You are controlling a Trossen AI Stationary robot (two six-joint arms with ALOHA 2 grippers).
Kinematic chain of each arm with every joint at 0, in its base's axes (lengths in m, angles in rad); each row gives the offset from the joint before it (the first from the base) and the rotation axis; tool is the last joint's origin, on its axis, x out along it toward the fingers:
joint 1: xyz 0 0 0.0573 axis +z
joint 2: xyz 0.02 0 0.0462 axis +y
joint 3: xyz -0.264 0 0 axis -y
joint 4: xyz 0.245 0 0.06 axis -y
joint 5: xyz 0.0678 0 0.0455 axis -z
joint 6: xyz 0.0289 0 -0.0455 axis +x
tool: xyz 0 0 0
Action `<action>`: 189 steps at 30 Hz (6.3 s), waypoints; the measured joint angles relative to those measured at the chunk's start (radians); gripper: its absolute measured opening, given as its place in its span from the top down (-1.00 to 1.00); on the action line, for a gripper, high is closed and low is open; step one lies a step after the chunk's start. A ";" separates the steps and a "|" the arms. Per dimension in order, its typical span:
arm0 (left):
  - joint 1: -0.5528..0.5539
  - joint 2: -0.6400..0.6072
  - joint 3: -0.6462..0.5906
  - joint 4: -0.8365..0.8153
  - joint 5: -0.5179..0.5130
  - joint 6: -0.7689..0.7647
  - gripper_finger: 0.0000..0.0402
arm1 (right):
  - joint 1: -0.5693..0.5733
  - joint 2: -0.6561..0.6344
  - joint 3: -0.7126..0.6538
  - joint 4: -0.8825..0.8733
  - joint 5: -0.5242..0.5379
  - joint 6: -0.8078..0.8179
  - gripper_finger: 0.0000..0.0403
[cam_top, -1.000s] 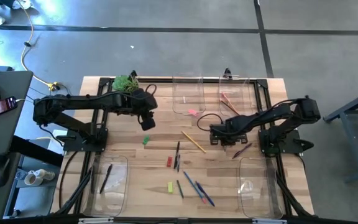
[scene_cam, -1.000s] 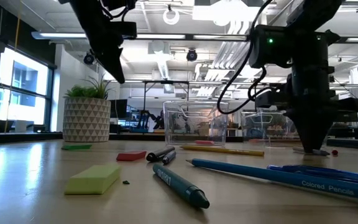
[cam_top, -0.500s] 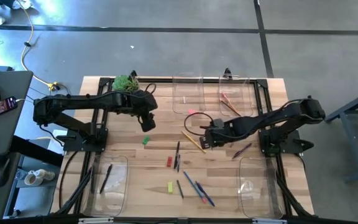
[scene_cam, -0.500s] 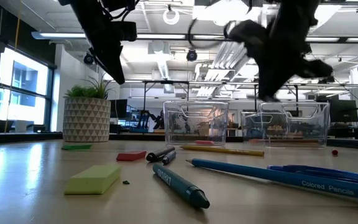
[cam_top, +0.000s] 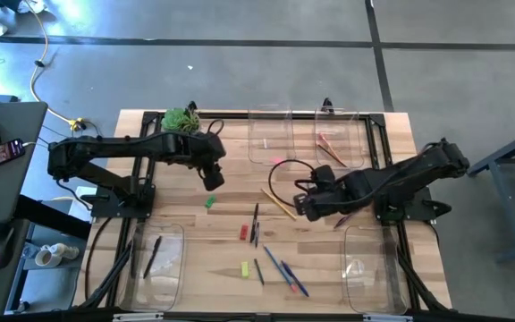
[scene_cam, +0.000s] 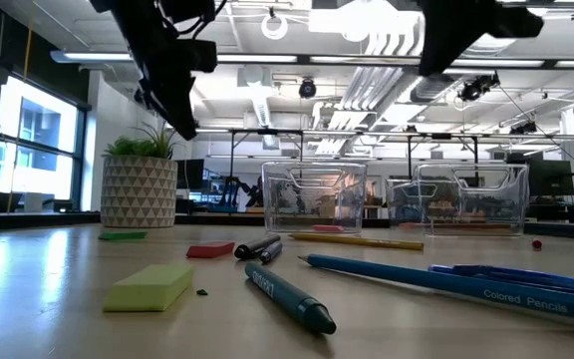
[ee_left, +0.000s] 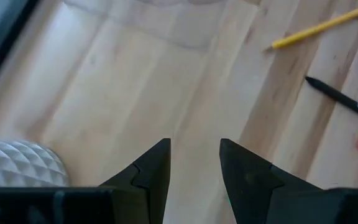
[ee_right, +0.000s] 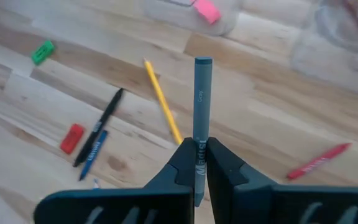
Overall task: Sort crayons/erasers/pens/pencils in bins
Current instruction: Put the gray crayon into the bottom right transparent bin, then put the green eraser into the top right transparent bin
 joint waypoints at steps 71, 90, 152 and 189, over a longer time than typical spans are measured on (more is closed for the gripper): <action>-0.186 0.007 -0.130 0.015 -0.021 -0.666 0.01 | 0.818 0.202 -0.126 -0.043 -0.319 0.724 1.00; -0.186 0.011 -0.129 0.007 -0.027 -0.681 0.02 | 0.769 0.042 -0.487 0.392 -0.377 0.747 1.00; -0.230 0.378 -0.126 0.039 0.089 -0.798 0.64 | 0.758 -0.084 -0.453 0.306 -0.385 0.703 0.51; -0.061 0.096 -0.072 0.461 0.205 -0.441 0.71 | 0.583 -0.336 -0.452 0.275 -0.014 0.544 0.51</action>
